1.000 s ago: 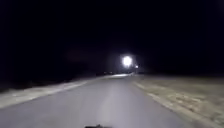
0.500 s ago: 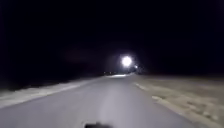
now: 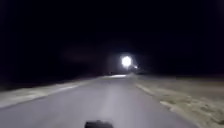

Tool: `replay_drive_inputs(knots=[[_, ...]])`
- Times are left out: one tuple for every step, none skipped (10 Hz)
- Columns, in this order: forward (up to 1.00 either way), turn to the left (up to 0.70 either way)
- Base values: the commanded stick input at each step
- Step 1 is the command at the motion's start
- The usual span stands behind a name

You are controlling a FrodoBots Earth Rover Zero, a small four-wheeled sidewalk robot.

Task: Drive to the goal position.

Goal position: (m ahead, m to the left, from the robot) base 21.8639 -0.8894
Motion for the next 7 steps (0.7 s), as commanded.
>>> replay_drive_inputs(knots=[[0.85,0.0],[0.85,0.0],[0.85,0.0],[0.85,0.0],[0.85,0.0],[0.85,0.0],[0.85,0.0]])
